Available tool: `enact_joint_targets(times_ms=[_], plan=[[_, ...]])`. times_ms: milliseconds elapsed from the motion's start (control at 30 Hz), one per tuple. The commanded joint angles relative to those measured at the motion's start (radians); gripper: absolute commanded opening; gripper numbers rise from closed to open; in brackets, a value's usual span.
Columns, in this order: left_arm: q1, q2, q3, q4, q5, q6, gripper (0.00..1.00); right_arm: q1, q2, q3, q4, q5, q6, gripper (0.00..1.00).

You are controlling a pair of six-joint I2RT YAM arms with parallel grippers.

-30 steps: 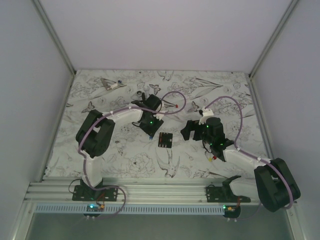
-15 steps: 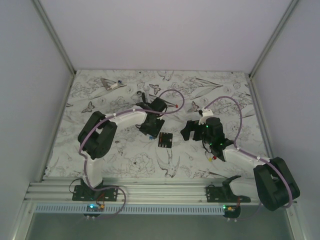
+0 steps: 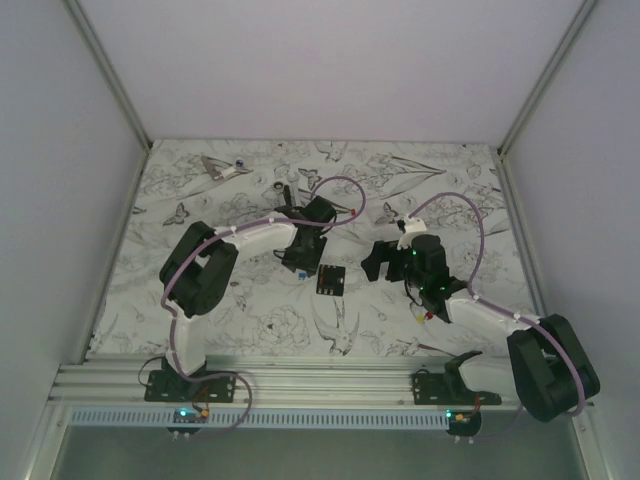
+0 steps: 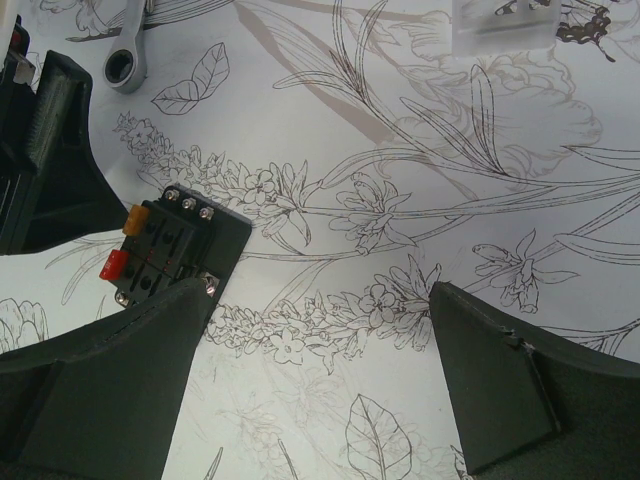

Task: Snap on the fuse box
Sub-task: Pick up the fuse from the center of the board.

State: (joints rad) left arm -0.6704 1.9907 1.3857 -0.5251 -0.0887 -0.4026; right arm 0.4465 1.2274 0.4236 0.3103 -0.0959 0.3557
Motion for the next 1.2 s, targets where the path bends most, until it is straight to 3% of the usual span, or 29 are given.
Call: enact_joint_targets(times_ms=[0,467,867,1167], plan=[[-0.009,0.036,-0.016,-0.049,-0.008,-0.058,0.45,-0.009,-0.017,-0.002,0.034,-0.005,0.014,1.00],[-0.011,0.023,-0.076,-0.050,0.007,-0.141,0.28,-0.009,-0.029,-0.004,0.034,-0.007,0.017,1.00],[-0.011,-0.079,-0.074,-0.053,0.003,-0.148,0.22,-0.009,-0.048,-0.004,0.033,-0.018,0.018,1.00],[-0.011,-0.212,-0.063,-0.033,-0.005,-0.222,0.16,0.004,-0.050,-0.013,0.136,-0.147,0.059,0.99]])
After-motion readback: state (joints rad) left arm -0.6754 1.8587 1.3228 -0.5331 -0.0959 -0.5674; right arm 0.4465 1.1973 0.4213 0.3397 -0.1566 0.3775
